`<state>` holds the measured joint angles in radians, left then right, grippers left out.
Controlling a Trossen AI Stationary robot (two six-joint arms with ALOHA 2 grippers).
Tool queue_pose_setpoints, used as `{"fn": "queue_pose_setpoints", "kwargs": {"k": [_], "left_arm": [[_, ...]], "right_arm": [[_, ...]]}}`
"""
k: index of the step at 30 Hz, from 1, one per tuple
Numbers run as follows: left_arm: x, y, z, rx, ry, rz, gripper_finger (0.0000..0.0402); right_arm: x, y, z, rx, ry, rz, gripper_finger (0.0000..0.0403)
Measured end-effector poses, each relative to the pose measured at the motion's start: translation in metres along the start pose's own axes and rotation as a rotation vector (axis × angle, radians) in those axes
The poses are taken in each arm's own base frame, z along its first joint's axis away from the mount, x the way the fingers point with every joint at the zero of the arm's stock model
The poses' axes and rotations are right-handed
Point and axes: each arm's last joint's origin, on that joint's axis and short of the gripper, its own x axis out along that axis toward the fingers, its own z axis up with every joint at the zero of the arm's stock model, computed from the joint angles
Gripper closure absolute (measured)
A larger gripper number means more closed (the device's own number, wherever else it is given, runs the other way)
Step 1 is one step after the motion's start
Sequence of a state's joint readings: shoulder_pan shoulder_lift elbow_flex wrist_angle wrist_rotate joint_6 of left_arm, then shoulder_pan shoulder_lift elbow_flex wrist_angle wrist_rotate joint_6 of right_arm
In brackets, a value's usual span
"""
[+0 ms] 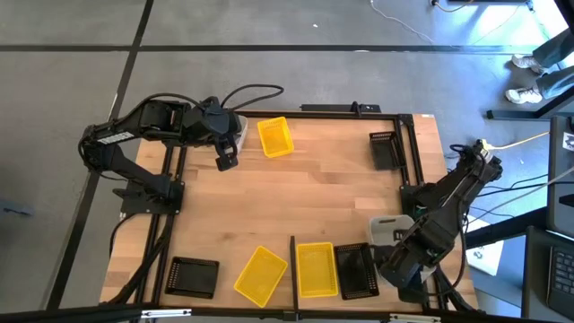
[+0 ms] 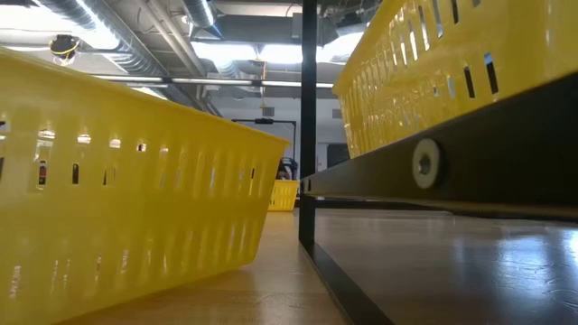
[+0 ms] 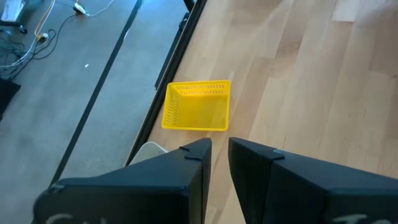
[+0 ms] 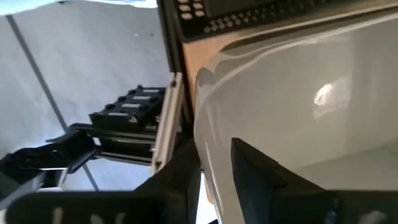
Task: Stack baskets on shelf by color
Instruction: Stack the right gray bin on top of the gray bin on the shelf
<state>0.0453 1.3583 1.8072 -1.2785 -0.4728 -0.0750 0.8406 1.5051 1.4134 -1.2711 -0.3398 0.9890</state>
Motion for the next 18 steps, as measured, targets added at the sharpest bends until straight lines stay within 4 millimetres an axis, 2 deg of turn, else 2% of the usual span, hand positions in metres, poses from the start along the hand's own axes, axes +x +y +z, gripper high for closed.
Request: {"fn": "queue_pose_setpoints", "kwargs": {"k": [3, 8, 18], "left_arm": [[0.0, 0.0, 0.0, 0.0, 0.001, 0.0, 0.0354], [0.0, 0.0, 0.0, -0.001, 0.0, 0.0, 0.0354], [0.0, 0.0, 0.0, -0.002, 0.0, 0.0, 0.0354]], "right_arm": [[0.006, -0.004, 0.0, 0.014, 0.026, -0.018, 0.0329], [0.006, -0.005, 0.002, 0.02, 0.051, 0.003, 0.0393], [-0.012, 0.004, 0.003, 0.027, -0.011, 0.054, 0.0401]]}}
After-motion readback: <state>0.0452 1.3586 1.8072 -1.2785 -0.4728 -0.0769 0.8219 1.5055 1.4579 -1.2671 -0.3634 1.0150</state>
